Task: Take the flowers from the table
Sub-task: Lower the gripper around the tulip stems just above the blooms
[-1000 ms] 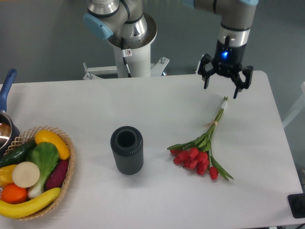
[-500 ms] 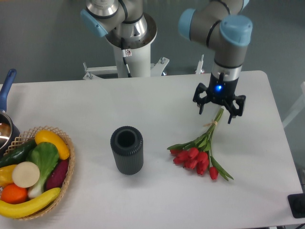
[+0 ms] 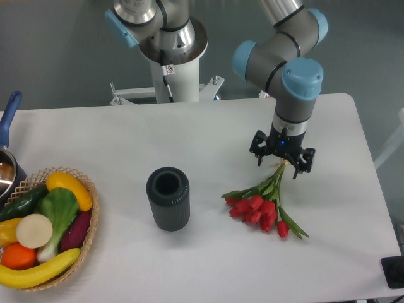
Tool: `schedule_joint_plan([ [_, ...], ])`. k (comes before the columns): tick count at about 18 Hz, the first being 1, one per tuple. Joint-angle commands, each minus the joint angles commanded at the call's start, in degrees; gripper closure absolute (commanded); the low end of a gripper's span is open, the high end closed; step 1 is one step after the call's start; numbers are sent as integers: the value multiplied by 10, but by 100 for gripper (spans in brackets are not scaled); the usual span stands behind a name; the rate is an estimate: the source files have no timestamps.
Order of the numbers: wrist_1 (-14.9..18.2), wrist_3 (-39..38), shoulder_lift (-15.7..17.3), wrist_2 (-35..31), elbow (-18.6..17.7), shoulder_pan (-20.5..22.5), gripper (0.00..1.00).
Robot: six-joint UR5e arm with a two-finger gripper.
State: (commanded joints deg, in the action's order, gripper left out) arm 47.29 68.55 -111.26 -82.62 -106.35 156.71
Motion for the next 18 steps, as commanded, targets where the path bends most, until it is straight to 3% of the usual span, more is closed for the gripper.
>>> schedule_joint_plan([
  [18,-23,18,-41,-35,-5,3,0],
])
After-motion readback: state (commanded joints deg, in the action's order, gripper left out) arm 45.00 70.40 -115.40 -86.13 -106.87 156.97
